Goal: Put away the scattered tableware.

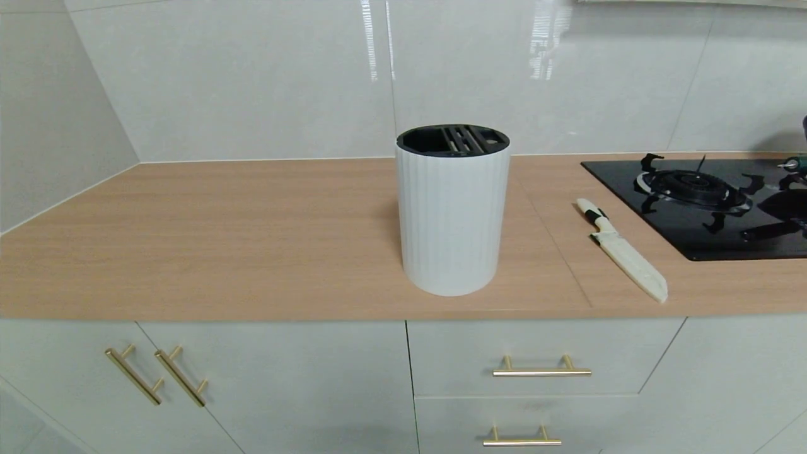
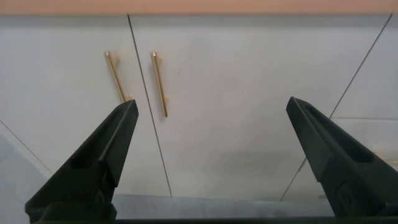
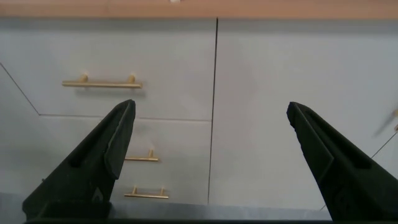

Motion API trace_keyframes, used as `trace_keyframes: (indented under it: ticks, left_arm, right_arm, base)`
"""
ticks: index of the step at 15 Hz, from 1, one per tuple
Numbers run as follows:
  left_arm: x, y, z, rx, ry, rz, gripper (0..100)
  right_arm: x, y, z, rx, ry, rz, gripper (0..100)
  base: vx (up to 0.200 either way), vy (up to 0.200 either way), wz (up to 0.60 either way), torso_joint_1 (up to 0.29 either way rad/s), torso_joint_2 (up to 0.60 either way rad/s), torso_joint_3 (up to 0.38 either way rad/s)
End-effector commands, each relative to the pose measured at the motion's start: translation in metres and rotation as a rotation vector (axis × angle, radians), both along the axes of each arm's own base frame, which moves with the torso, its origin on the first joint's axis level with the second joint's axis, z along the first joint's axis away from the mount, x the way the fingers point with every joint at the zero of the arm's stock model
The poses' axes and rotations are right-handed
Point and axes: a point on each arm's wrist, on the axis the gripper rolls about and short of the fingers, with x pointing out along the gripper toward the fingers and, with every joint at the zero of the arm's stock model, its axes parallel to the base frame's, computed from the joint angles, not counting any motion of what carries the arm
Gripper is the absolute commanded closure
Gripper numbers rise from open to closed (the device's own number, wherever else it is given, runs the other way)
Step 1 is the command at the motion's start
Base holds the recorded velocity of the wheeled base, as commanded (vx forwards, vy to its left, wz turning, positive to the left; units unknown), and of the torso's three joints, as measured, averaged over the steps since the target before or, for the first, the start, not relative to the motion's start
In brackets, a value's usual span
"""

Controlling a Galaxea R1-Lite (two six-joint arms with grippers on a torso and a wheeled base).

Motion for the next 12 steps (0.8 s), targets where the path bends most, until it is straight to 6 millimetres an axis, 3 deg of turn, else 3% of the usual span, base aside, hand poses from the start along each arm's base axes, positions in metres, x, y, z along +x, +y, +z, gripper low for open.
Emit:
trace_keyframes:
  ticks: [1,12]
  left_arm:
    - [0.0001,0.0,0.0,0.0,0.002,0.001,0]
    - [0.0001,0.0,0.0,0.0,0.002,0.001,0]
  right_arm:
    - [0.0002,0.0,-0.0003,0.0,0.002,0.001,0]
    - [0.0001,0.0,0.0001,0.001,0.001,0.001,0]
  base:
    - [0.0,0.0,0.0,0.207,-0.48,-0.276]
    - [0.0,0.0,0.0,0.242,-0.52,-0.28]
